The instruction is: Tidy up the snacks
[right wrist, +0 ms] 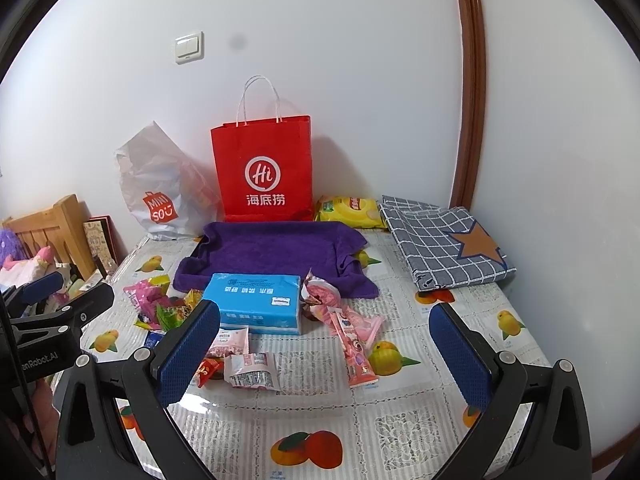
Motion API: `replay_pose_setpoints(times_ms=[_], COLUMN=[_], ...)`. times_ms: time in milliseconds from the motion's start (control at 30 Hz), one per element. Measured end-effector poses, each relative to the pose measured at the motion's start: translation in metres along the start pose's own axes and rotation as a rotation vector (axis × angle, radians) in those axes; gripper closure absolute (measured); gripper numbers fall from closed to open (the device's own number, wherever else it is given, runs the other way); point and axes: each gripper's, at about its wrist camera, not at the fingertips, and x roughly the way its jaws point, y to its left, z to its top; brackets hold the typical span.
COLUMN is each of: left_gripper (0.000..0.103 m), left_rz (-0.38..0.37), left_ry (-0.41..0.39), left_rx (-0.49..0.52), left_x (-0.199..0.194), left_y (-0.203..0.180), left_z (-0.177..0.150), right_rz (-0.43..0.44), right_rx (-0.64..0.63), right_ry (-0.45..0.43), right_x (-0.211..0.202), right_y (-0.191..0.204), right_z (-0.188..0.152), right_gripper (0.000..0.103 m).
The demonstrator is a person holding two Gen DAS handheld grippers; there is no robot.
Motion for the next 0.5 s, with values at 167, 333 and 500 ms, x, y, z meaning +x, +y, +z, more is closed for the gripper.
replay_pose_setpoints(times_ms=[167,333,500], left_gripper=[0.000,0.000,0.000], left_rz=[0.000,0.012,0.031], left_ry=[0.005,0.004,0.013], left_rx=[0.002,0.004,0.006], left_x=[0.000,0.003,0.015], left_y=[0.001,0.000,0.002], left_z=[0.000,0.004,0.004], right_rz=[-0.011,-0.004,-0.035], right_rx=[-0.017,-0.019,-0.015], right_ry=[-0.009,-0.006,0.003], right_x=[-0.001,0.004,0.019], right_y=[0.001,0.000,-0.007], right_z=[0.001,0.003,0.002], right_gripper=[0.000,0.000,0.000])
